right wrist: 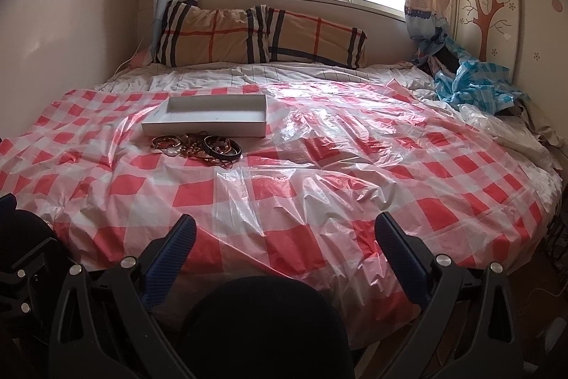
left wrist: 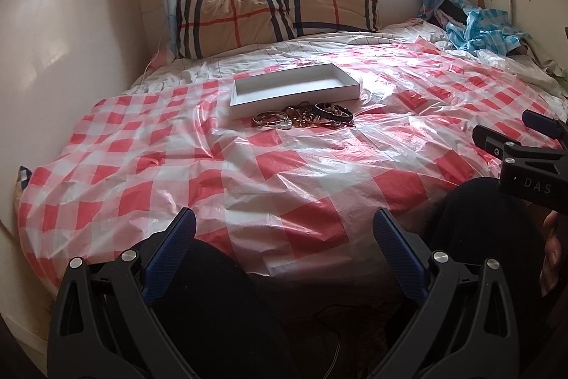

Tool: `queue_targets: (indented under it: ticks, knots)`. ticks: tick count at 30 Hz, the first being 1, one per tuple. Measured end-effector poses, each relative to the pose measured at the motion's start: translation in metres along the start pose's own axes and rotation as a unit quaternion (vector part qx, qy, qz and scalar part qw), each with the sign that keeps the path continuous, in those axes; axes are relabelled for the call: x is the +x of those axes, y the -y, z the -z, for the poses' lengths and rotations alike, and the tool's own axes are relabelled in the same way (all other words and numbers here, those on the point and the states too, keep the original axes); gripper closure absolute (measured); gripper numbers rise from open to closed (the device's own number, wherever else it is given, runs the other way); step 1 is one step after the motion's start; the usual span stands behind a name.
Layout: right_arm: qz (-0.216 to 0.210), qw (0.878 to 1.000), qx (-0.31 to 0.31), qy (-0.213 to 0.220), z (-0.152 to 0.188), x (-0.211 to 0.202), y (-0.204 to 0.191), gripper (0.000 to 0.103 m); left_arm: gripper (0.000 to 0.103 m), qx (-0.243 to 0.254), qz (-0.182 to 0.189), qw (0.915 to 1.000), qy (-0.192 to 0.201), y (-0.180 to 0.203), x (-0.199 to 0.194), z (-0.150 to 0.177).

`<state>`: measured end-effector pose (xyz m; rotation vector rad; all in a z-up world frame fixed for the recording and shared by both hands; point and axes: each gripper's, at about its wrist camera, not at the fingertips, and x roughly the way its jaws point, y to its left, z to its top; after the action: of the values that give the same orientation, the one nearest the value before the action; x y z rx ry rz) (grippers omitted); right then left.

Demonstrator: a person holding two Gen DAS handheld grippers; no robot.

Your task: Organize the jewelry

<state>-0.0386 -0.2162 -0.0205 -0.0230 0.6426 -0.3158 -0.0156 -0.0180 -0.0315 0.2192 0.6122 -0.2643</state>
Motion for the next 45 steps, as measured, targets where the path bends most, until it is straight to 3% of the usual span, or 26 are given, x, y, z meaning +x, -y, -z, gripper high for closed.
queue_targets:
  ticks: [29, 33, 39, 45]
  knots:
    - [0.0, 1.0, -0.001, 0.002, -0.001, -0.001, -0.001, 0.006, 0.007, 0.001, 0.0, 1.0, -0.001, 0.0, 0.0, 0.0]
    - [-0.036, 0.999, -0.028, 0.008, -0.008, -0.004, -0.006, 0.006, 0.007, -0.003, 0.028, 0.9995, -0.012, -0.005, 0.001, -0.001]
    - [-0.055, 0.998, -0.037, 0.018, -0.035, 0.014, -0.012, 0.006, 0.007, -0.028, 0.043, 0.998, -0.037, -0.009, 0.024, -0.02]
    - [-0.08, 0.996, -0.03, -0.002, -0.057, 0.056, -0.018, 0.006, 0.007, -0.064, 0.021, 0.996, -0.059, -0.028, 0.069, -0.052]
